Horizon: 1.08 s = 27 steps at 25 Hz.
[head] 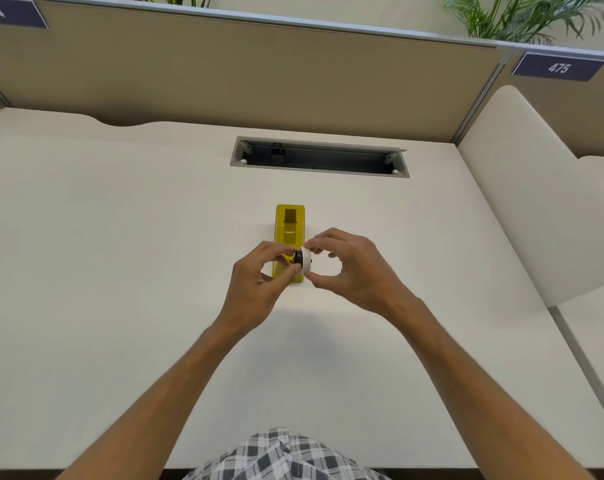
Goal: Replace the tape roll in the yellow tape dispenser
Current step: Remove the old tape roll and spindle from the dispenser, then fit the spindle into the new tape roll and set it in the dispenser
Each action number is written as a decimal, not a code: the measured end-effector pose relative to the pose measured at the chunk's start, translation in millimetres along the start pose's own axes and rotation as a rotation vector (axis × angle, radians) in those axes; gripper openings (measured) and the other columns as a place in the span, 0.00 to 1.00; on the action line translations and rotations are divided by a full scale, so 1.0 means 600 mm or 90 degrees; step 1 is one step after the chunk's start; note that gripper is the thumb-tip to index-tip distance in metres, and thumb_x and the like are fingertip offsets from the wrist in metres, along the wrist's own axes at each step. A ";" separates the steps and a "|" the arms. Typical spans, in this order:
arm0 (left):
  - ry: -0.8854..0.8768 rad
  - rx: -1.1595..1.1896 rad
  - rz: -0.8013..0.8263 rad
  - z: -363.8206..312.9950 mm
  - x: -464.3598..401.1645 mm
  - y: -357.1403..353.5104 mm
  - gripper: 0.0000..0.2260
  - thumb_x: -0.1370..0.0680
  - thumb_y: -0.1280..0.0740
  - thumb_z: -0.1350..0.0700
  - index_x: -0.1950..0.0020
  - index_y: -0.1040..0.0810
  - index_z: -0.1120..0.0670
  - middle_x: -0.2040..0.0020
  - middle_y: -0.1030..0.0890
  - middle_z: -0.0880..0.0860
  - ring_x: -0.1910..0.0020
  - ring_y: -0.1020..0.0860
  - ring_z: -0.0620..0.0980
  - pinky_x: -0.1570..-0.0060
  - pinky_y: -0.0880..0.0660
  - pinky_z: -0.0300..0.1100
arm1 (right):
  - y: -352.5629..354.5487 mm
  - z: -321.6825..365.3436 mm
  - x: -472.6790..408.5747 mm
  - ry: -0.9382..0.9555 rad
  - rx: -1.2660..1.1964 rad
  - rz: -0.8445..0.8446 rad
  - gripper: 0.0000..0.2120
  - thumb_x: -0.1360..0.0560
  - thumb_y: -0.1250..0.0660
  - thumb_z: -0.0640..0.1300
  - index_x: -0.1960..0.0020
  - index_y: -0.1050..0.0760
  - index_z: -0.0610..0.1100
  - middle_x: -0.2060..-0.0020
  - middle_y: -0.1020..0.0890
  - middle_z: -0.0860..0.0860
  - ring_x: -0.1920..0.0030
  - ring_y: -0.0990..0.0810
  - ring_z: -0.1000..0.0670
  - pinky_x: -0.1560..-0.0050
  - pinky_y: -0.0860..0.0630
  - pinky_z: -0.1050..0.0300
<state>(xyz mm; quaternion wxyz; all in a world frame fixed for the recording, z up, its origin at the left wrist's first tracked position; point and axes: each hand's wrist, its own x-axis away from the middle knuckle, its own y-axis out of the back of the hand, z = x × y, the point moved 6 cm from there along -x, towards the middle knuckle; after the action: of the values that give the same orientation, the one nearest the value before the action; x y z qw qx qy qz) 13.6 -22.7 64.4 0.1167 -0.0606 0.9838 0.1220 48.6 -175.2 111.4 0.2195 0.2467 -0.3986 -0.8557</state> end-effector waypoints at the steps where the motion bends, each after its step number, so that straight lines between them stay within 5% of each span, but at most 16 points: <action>1: 0.002 -0.011 0.003 0.001 -0.001 -0.001 0.10 0.24 0.30 0.59 0.44 0.21 0.53 0.48 0.19 0.49 0.51 0.21 0.47 0.68 0.21 0.47 | 0.002 -0.003 0.001 -0.006 0.016 -0.004 0.18 0.31 0.25 0.47 0.42 0.21 0.46 0.47 0.20 0.53 0.52 0.22 0.55 0.51 0.22 0.50; 6: 0.058 0.018 -0.019 0.013 -0.005 0.004 0.10 0.24 0.31 0.58 0.43 0.22 0.50 0.49 0.18 0.47 0.48 0.20 0.47 0.62 0.20 0.56 | 0.014 -0.045 0.009 -0.079 0.009 -0.032 0.19 0.32 0.26 0.49 0.43 0.24 0.50 0.43 0.19 0.54 0.46 0.21 0.53 0.46 0.23 0.52; 8: 0.068 0.035 -0.029 0.015 -0.008 0.007 0.11 0.24 0.30 0.58 0.43 0.22 0.50 0.50 0.17 0.47 0.50 0.20 0.46 0.61 0.20 0.56 | 0.008 -0.073 0.012 -0.126 0.005 -0.044 0.18 0.32 0.27 0.50 0.44 0.24 0.51 0.47 0.17 0.54 0.51 0.20 0.56 0.51 0.24 0.56; 10: 0.072 0.050 -0.037 0.017 -0.010 0.009 0.13 0.24 0.30 0.59 0.41 0.22 0.49 0.50 0.18 0.49 0.50 0.20 0.47 0.60 0.21 0.54 | -0.003 -0.100 0.014 -0.155 0.020 -0.060 0.17 0.31 0.27 0.51 0.44 0.23 0.52 0.49 0.17 0.55 0.56 0.22 0.59 0.55 0.26 0.58; 15: 0.070 0.062 -0.048 0.016 -0.014 0.013 0.13 0.23 0.32 0.61 0.40 0.20 0.48 0.48 0.17 0.48 0.49 0.20 0.48 0.58 0.21 0.49 | -0.051 -0.165 0.002 -0.200 0.130 -0.006 0.17 0.28 0.29 0.50 0.40 0.22 0.51 0.46 0.22 0.50 0.47 0.24 0.49 0.41 0.33 0.52; 24: 0.075 0.066 -0.047 0.015 -0.009 0.010 0.12 0.24 0.30 0.62 0.43 0.19 0.50 0.50 0.16 0.47 0.52 0.20 0.45 0.61 0.22 0.37 | -0.091 -0.211 -0.004 -0.262 0.217 0.066 0.24 0.27 0.32 0.53 0.32 0.29 0.50 0.37 0.24 0.49 0.38 0.27 0.48 0.32 0.44 0.47; 27: 0.075 0.054 -0.042 0.012 -0.007 0.009 0.13 0.25 0.30 0.61 0.44 0.19 0.47 0.50 0.16 0.45 0.51 0.20 0.44 0.58 0.21 0.39 | -0.070 -0.179 -0.004 -0.231 0.128 -0.028 0.20 0.26 0.32 0.51 0.36 0.25 0.49 0.42 0.20 0.51 0.43 0.22 0.51 0.36 0.34 0.50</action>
<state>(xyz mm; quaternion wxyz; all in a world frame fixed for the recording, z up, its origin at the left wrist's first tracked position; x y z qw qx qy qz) 18.1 -15.4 59.8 0.0648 -0.0952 0.9907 0.0727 106.8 -210.8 18.5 0.1001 0.1177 -0.5092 -0.8466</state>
